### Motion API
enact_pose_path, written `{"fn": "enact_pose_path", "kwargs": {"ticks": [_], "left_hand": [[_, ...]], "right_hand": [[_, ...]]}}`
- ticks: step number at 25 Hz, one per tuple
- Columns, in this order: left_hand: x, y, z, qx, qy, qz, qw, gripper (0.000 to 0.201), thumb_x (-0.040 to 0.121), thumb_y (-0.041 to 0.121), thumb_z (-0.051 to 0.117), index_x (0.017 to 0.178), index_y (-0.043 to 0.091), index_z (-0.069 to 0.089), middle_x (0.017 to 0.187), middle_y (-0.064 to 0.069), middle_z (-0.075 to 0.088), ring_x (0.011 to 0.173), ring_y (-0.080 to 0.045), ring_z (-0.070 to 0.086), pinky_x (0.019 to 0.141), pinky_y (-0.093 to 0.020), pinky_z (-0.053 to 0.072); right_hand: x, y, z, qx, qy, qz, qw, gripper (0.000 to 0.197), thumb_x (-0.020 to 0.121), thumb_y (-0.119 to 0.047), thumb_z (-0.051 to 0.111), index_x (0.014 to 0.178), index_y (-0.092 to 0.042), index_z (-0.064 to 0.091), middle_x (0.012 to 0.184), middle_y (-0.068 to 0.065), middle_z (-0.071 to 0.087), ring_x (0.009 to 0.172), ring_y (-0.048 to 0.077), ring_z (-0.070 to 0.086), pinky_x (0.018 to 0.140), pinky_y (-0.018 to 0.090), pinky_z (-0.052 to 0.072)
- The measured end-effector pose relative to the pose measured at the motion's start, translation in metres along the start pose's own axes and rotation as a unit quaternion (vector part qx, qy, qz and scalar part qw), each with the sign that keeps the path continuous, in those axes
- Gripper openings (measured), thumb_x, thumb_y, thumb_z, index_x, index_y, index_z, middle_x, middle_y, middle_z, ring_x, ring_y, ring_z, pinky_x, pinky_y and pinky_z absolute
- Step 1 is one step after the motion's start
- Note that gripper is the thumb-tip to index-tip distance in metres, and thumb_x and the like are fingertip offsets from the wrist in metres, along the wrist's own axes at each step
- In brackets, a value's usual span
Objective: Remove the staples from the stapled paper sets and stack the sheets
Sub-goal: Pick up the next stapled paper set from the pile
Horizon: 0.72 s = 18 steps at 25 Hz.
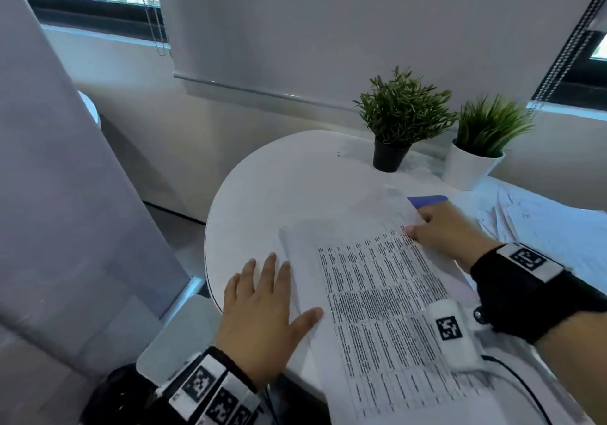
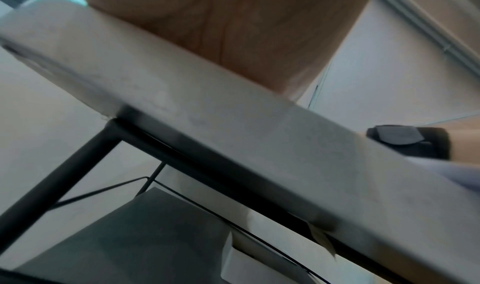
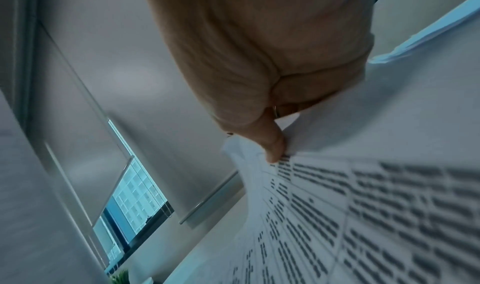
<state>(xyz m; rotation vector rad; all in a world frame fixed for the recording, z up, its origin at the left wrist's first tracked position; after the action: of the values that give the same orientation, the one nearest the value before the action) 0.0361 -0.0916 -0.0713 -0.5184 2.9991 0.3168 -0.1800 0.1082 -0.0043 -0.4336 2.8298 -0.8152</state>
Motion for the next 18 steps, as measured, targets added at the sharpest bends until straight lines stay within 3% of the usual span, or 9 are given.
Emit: {"fn": "enact_pose_path", "kwargs": {"ticks": [2,4,7,9,11,13,15,18], "left_hand": [[0.005,-0.002,-0.002,0.018,-0.008,0.015,1.000,0.094,0.076,0.082,0.009,0.154,0.030,-0.004,0.162,0.002,-0.012,0.149,-0.026,-0.012,0.120,-0.044,-0.003],[0.008,-0.007,-0.001,0.030,-0.008,0.029,0.999,0.093,0.074,0.084,0.006,0.153,0.036,-0.007,0.162,0.004,-0.014,0.149,-0.025,-0.012,0.120,-0.044,-0.004],[0.006,-0.005,0.000,0.045,0.007,0.039,0.998,0.091,0.071,0.088,0.000,0.150,0.045,-0.014,0.162,0.004,-0.015,0.148,-0.025,-0.013,0.119,-0.045,-0.005],[0.005,-0.004,0.000,0.037,0.010,0.041,0.998,0.085,0.073,0.088,0.001,0.146,0.050,-0.018,0.162,0.004,-0.016,0.148,-0.026,-0.014,0.118,-0.046,-0.007],[0.004,-0.003,0.000,0.037,0.010,0.042,0.998,0.080,0.075,0.087,0.002,0.145,0.053,-0.017,0.162,0.004,-0.016,0.148,-0.026,-0.014,0.118,-0.045,-0.008],[0.005,-0.003,0.000,0.042,0.016,0.039,0.998,0.080,0.077,0.086,0.001,0.147,0.051,-0.014,0.162,0.004,-0.015,0.147,-0.025,-0.013,0.117,-0.045,-0.008],[0.005,-0.004,0.001,0.045,0.019,0.037,0.998,0.086,0.076,0.086,-0.001,0.150,0.044,-0.012,0.162,0.006,-0.014,0.147,-0.024,-0.013,0.116,-0.043,-0.009],[0.007,0.001,0.004,0.048,0.011,0.030,0.998,0.099,0.070,0.086,-0.011,0.153,0.032,-0.010,0.162,0.005,-0.015,0.148,-0.023,-0.013,0.117,-0.044,-0.009]], "right_hand": [[-0.009,0.011,0.003,0.004,0.003,0.002,1.000,0.008,0.084,-0.015,0.070,0.077,-0.012,0.068,0.077,0.004,0.068,0.077,0.025,0.064,0.069,0.032,0.047],[-0.019,0.026,0.003,0.037,0.037,0.009,0.999,0.015,0.083,-0.007,0.070,0.075,-0.014,0.060,0.074,0.001,0.064,0.076,0.026,0.062,0.068,0.033,0.045],[-0.031,0.050,-0.003,0.083,0.082,0.034,0.993,0.021,0.082,-0.006,0.071,0.067,-0.009,0.057,0.067,0.015,0.064,0.066,0.032,0.061,0.065,0.037,0.048],[-0.037,0.062,-0.003,0.119,0.067,0.048,0.989,0.017,0.084,-0.011,0.071,0.071,-0.007,0.063,0.073,0.023,0.067,0.064,0.036,0.061,0.067,0.042,0.052],[-0.041,0.065,-0.003,0.139,0.049,0.051,0.988,0.010,0.088,-0.010,0.068,0.080,-0.005,0.067,0.078,0.025,0.067,0.064,0.033,0.059,0.066,0.040,0.050],[-0.046,0.062,-0.006,0.166,0.035,0.053,0.984,0.003,0.090,-0.008,0.066,0.088,-0.009,0.069,0.074,0.012,0.072,0.067,0.025,0.062,0.067,0.036,0.048],[-0.049,0.058,-0.003,0.165,0.006,0.055,0.985,0.011,0.089,-0.014,0.069,0.099,-0.014,0.065,0.082,0.000,0.076,0.077,0.021,0.070,0.072,0.035,0.051],[-0.057,0.051,0.013,-0.044,-0.063,0.050,0.996,0.034,0.085,-0.045,0.068,0.113,-0.029,0.057,0.109,-0.006,0.066,0.098,0.020,0.064,0.085,0.036,0.050]]}}
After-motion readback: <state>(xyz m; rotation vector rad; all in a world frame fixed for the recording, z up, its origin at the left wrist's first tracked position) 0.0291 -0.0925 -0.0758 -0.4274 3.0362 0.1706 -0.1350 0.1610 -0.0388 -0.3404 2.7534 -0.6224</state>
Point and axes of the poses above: each hand's wrist, its own x-axis towards the middle knuckle, its own z-axis out of the palm, y = z × x, the point moved 5 cm from there along x, towards the middle knuckle
